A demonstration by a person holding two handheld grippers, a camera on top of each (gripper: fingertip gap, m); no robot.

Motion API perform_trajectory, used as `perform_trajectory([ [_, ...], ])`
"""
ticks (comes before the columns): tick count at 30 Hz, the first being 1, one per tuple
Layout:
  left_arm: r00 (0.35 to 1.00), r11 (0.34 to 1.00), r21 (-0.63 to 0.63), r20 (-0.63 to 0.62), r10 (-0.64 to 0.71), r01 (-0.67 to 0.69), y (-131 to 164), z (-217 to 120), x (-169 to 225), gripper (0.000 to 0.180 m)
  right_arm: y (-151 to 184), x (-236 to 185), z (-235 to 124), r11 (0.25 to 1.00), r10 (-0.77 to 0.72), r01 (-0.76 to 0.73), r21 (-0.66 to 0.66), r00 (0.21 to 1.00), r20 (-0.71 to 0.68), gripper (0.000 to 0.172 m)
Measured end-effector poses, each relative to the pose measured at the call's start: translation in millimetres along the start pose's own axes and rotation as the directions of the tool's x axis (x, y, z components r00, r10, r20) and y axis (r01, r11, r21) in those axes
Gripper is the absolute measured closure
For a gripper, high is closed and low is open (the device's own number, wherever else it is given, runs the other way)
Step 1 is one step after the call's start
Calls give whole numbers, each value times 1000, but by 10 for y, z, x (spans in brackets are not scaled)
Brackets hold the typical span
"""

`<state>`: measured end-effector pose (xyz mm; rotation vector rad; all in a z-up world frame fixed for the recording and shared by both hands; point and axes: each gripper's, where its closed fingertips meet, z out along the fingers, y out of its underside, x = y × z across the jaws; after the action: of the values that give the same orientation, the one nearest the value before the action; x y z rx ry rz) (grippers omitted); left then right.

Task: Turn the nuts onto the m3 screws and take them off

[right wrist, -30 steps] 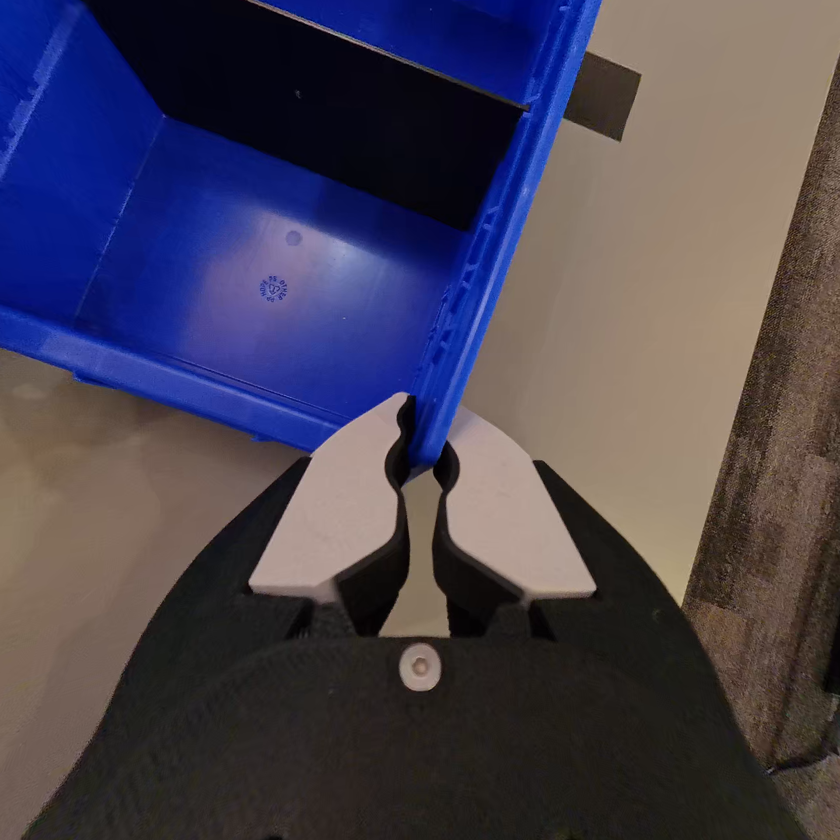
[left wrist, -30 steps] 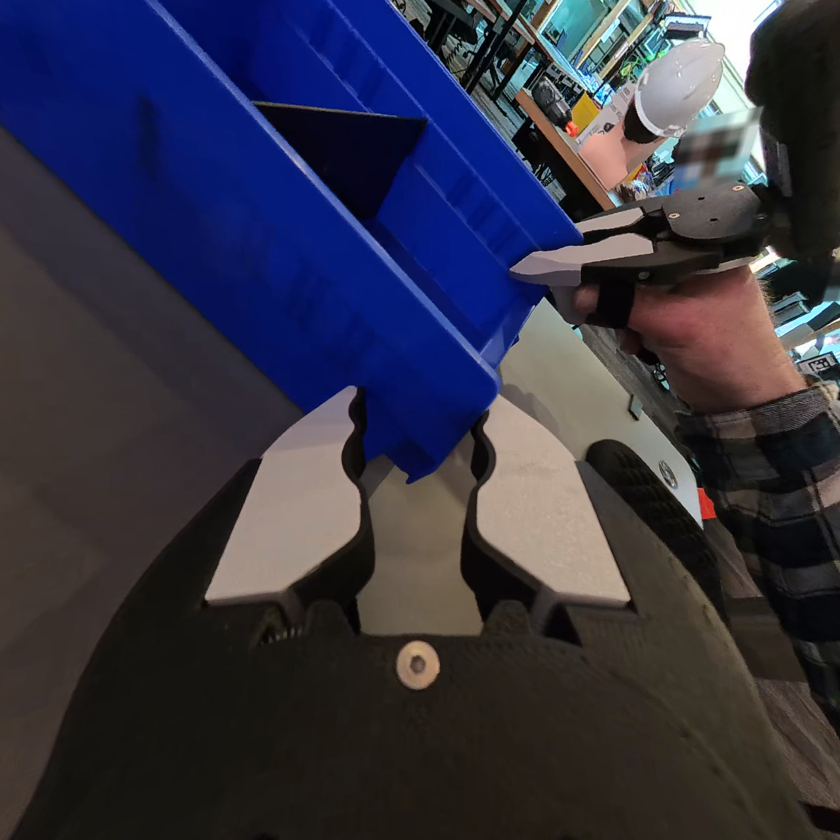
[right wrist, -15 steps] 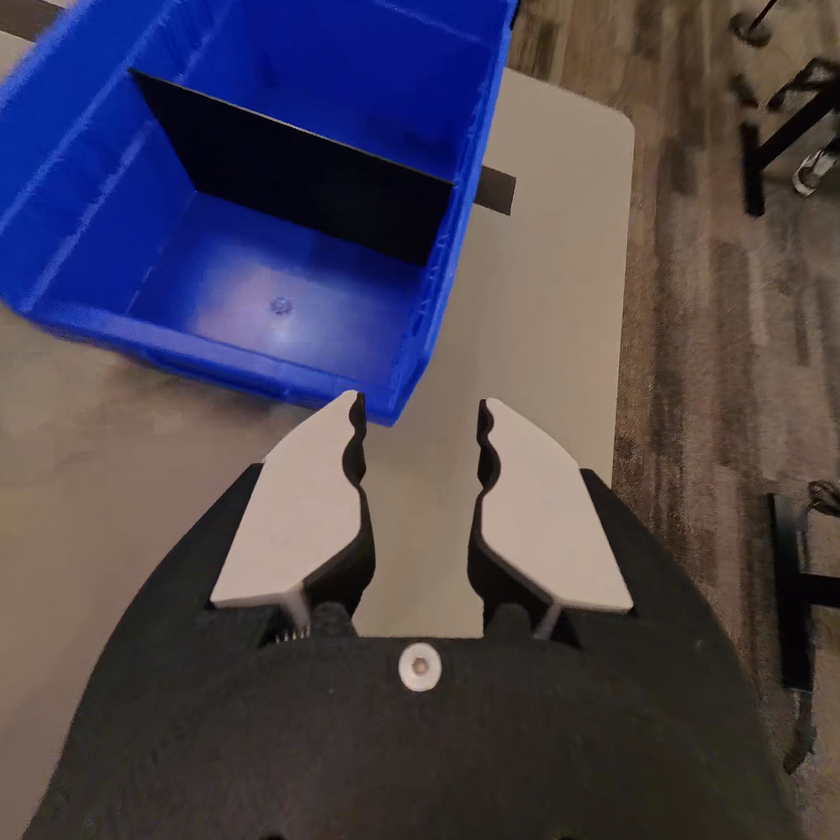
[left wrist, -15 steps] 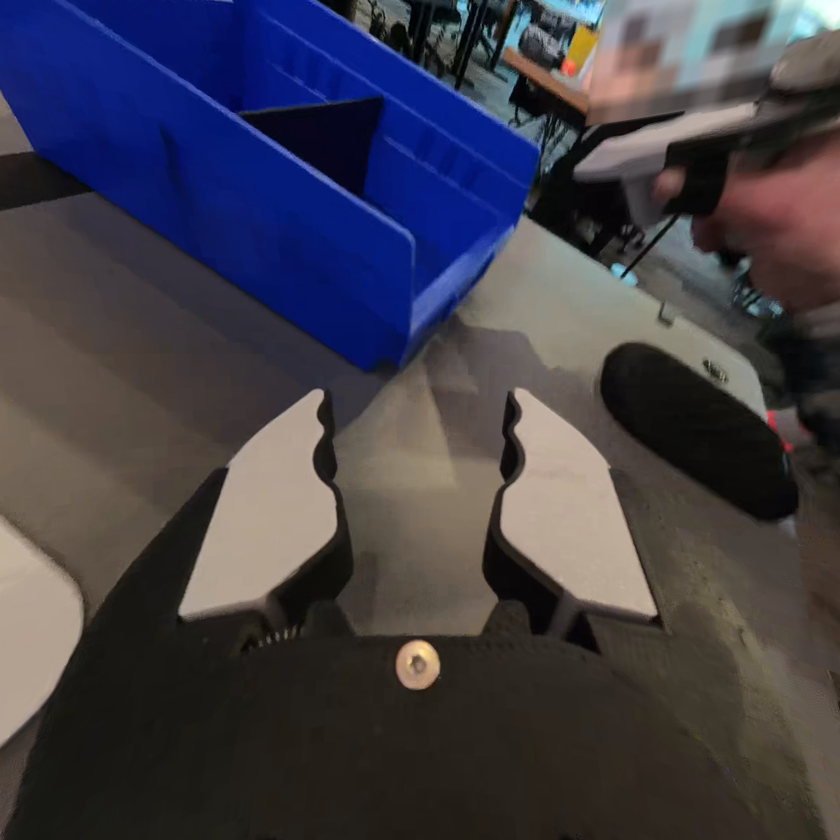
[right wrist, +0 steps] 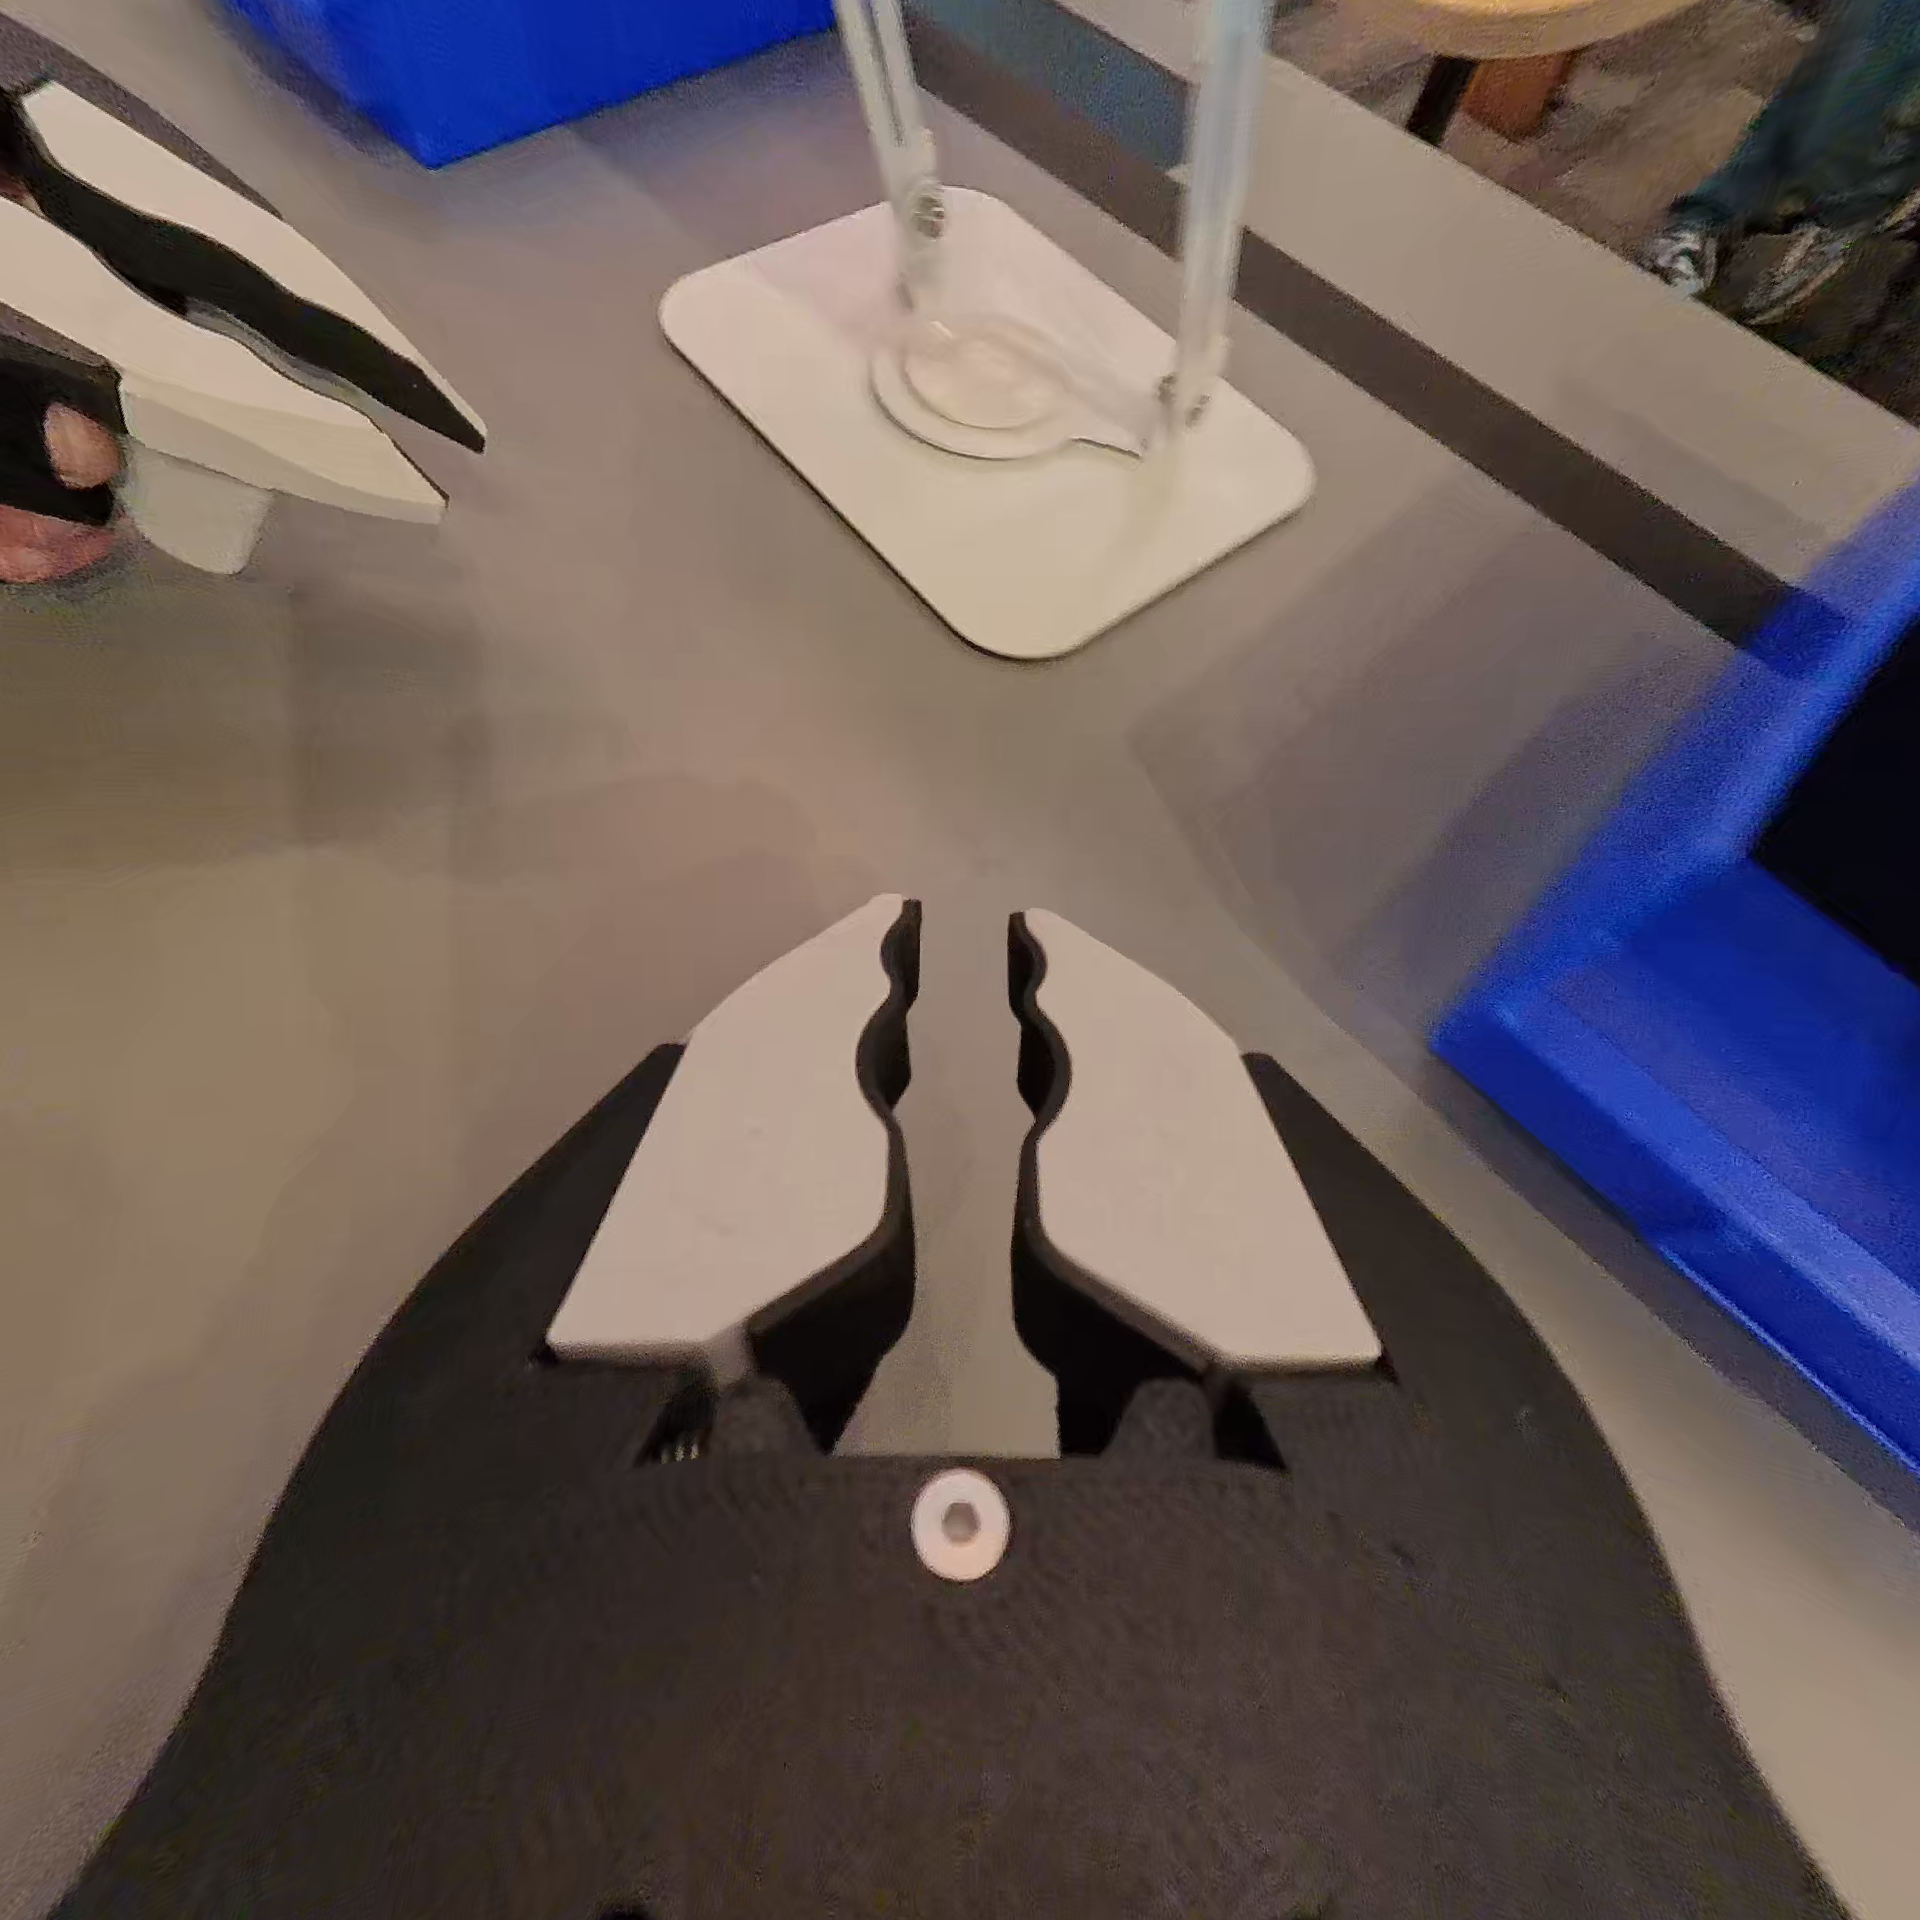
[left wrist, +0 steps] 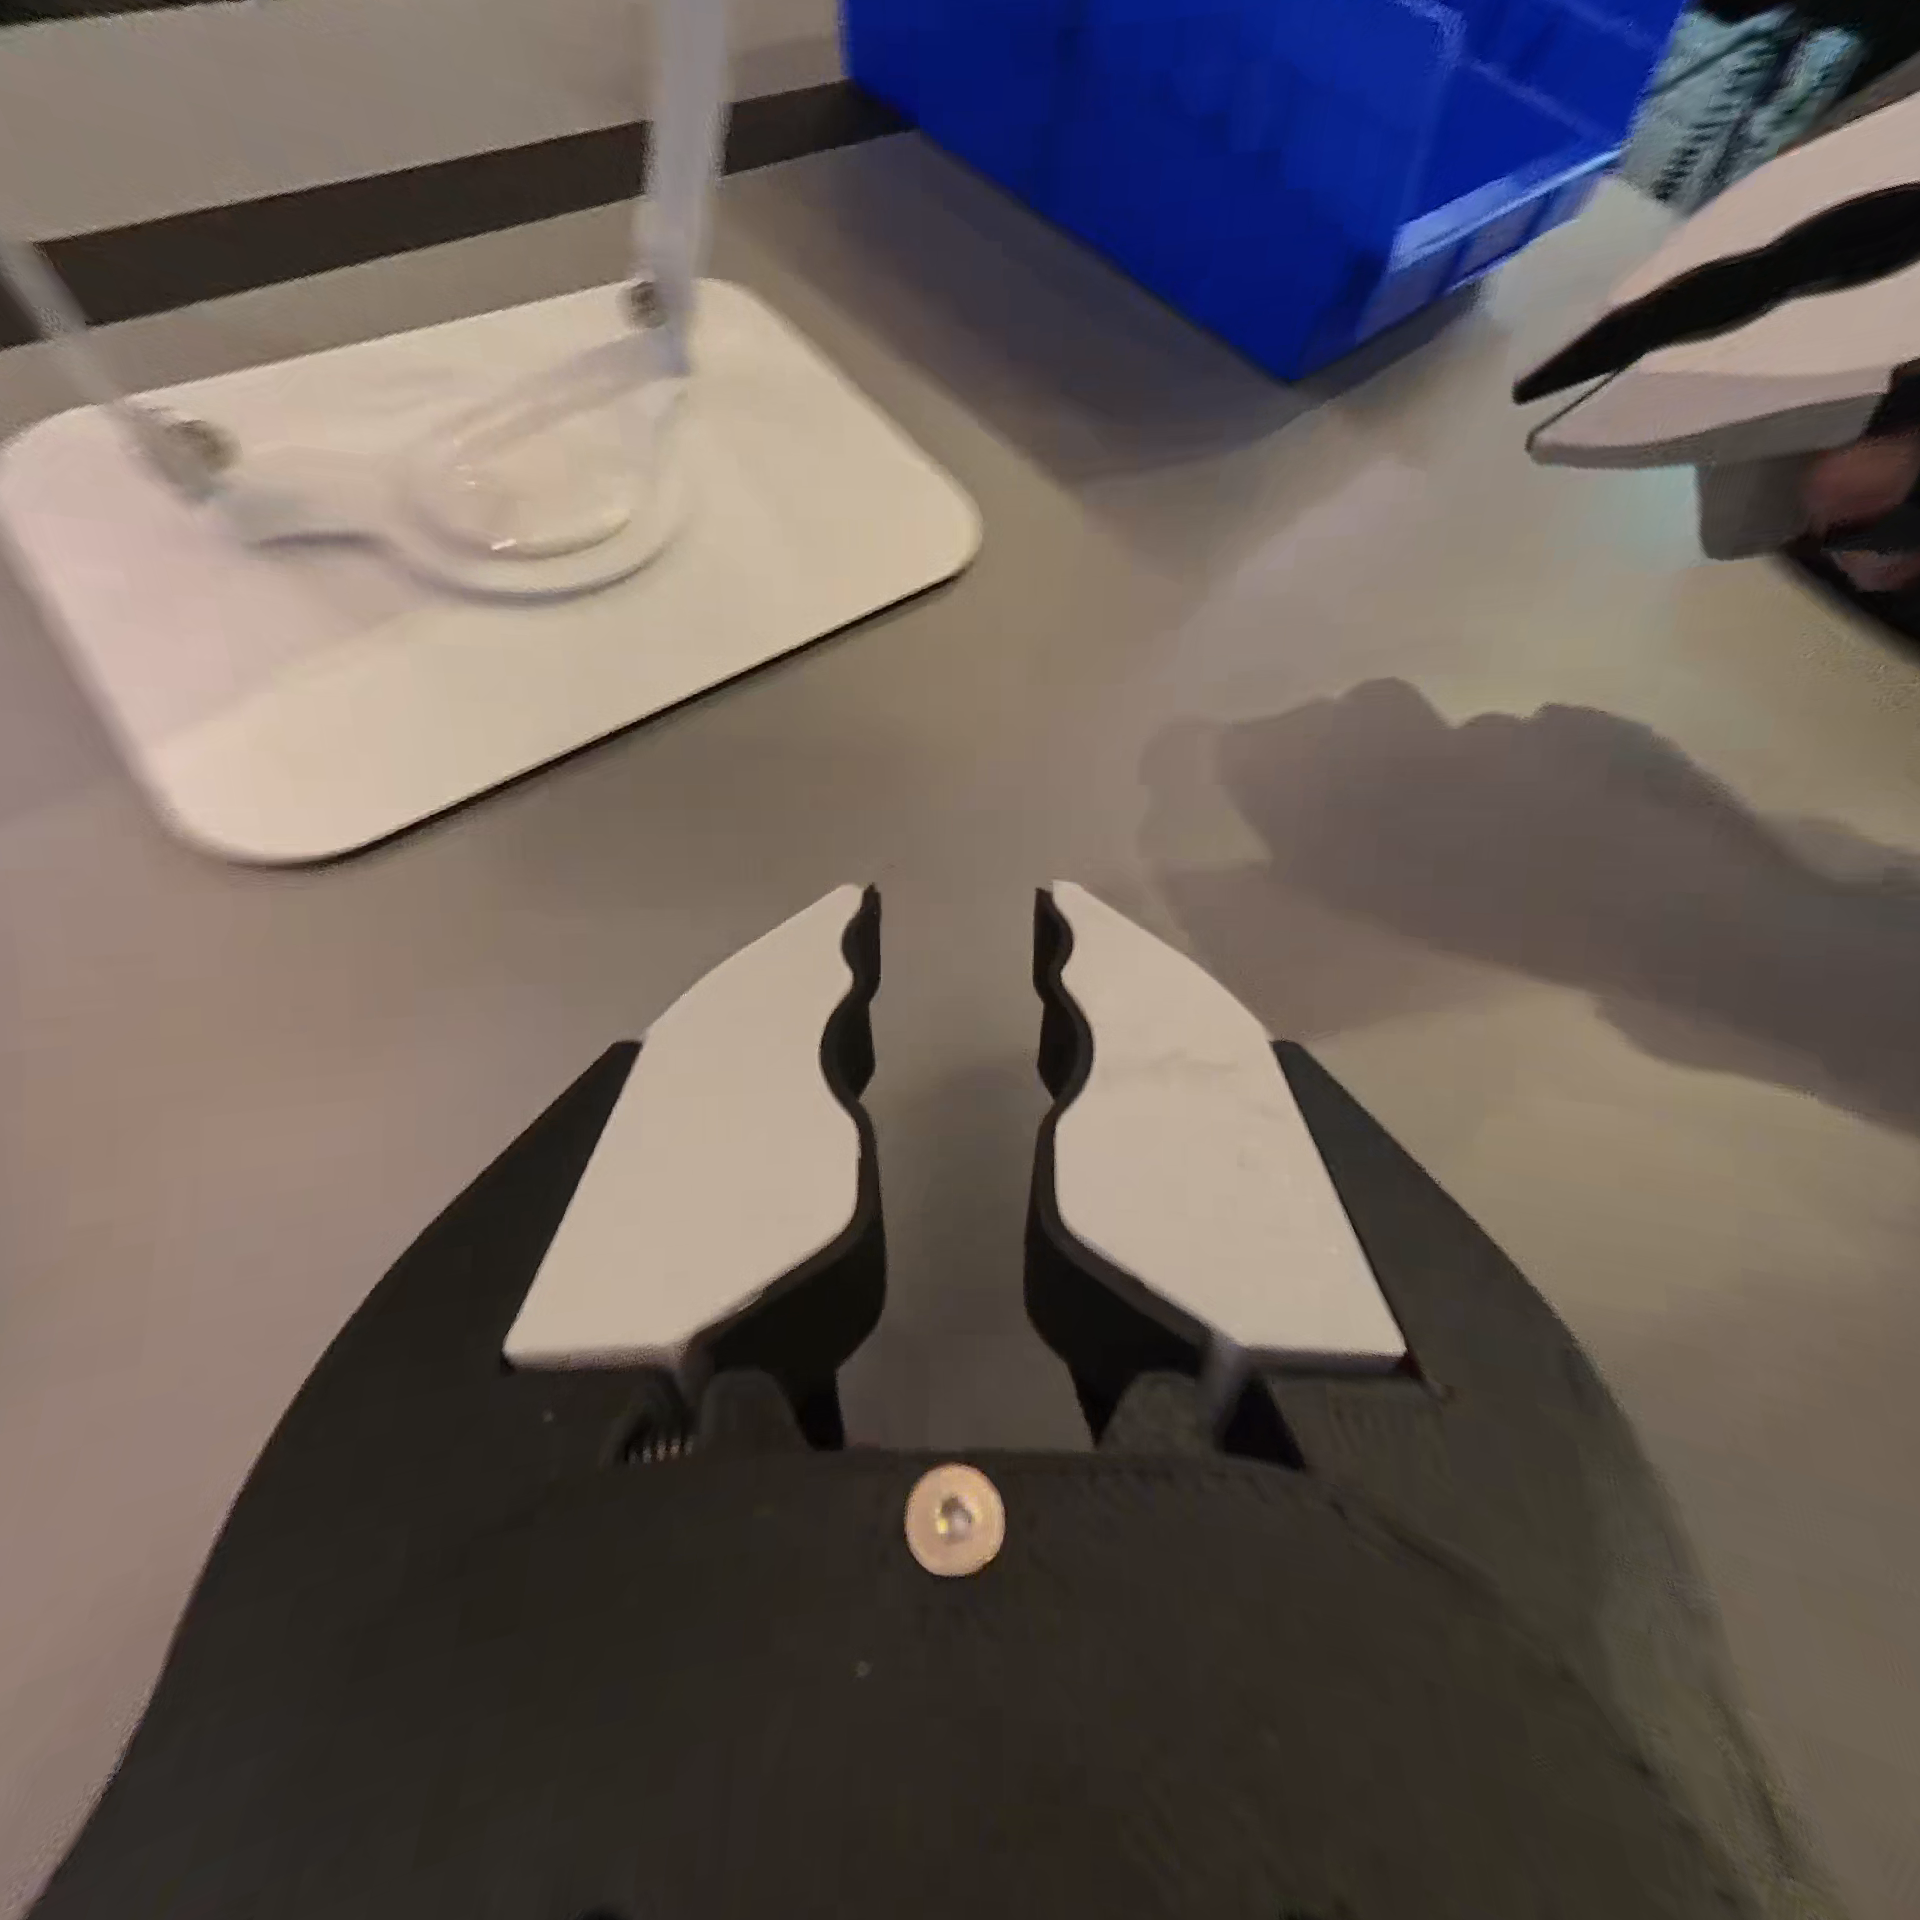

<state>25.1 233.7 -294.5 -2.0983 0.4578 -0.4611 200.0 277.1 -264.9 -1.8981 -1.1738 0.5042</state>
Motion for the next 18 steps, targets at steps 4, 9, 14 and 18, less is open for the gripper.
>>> perform_trajectory([
  [4,984,1000,2,179,25,-26,108,-199,-446,145,-104,-235,512,999,-50,51,-16,998,27,146],
  [9,913,992,-47,386,130,-121,145,-331,-943,133,-194,-280,1001,990,-132,132,-50,991,6,130],
  [14,861,982,-116,472,186,-149,191,-317,-1186,115,-228,-194,1218,988,-139,138,-65,990,-21,124],
  [18,865,983,-123,470,178,-135,208,-320,-1215,114,-147,-158,1253,989,-121,118,-88,992,-22,120],
])
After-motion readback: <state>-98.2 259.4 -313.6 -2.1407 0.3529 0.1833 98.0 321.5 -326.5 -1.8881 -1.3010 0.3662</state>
